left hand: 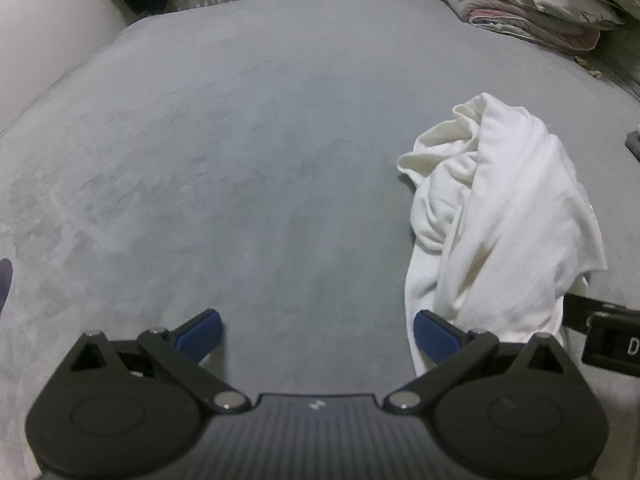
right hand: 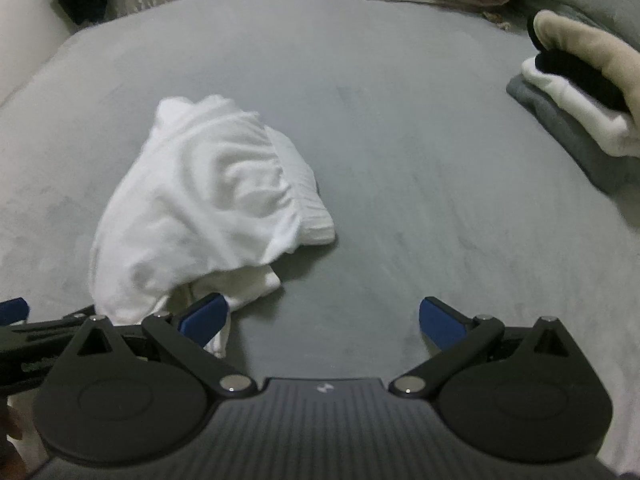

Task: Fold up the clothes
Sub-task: 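Move both grippers toward the crumpled white garment on the bed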

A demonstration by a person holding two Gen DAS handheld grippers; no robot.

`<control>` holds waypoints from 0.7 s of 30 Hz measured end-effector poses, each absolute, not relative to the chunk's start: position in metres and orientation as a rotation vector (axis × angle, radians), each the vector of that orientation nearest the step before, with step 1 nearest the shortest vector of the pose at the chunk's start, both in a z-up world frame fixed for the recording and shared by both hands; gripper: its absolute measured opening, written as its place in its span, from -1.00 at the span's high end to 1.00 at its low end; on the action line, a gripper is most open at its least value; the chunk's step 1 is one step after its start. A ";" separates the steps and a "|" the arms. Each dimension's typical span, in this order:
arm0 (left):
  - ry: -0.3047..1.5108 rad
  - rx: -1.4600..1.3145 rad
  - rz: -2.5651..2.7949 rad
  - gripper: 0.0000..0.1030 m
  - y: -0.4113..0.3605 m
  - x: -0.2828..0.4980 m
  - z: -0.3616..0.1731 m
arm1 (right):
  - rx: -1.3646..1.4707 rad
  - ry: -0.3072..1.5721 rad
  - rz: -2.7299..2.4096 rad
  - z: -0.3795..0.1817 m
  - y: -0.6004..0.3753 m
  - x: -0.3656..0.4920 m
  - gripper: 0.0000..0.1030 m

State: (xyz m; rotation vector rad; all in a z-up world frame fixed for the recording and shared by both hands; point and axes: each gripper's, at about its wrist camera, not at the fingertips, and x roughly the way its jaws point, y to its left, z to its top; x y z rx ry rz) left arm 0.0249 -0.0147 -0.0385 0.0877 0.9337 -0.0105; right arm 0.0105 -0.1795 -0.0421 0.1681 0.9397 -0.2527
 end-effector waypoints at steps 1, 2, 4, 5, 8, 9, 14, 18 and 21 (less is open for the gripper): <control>0.934 0.090 -0.010 -0.99 -0.015 0.025 -0.039 | 0.170 0.943 -0.252 -0.043 -0.181 0.011 -1.00; 0.932 0.095 -0.011 -0.99 -0.015 0.025 -0.040 | 0.167 0.944 -0.251 -0.044 -0.181 0.011 -1.00; 0.923 0.103 -0.017 -0.99 -0.013 0.022 -0.043 | 0.153 0.945 -0.247 -0.045 -0.179 0.010 -1.00; 0.920 0.105 -0.019 -0.99 -0.013 0.022 -0.044 | 0.141 0.944 -0.244 -0.046 -0.178 0.010 -1.00; 0.916 0.105 -0.027 -0.99 -0.013 0.019 -0.045 | 0.116 0.945 -0.234 -0.049 -0.176 0.009 -1.00; 0.914 0.104 -0.029 -0.99 -0.014 0.018 -0.044 | 0.111 0.941 -0.231 -0.050 -0.177 0.008 -1.00; 0.903 0.100 -0.039 -0.99 -0.013 0.014 -0.044 | 0.084 0.909 -0.207 -0.055 -0.176 0.004 -1.00; 0.902 0.098 -0.042 -0.99 -0.014 0.014 -0.039 | 0.070 0.863 -0.192 -0.056 -0.174 -0.003 -1.00; 0.890 0.106 -0.089 -0.99 -0.016 0.010 -0.034 | 0.053 0.820 -0.168 -0.056 -0.174 -0.008 -1.00</control>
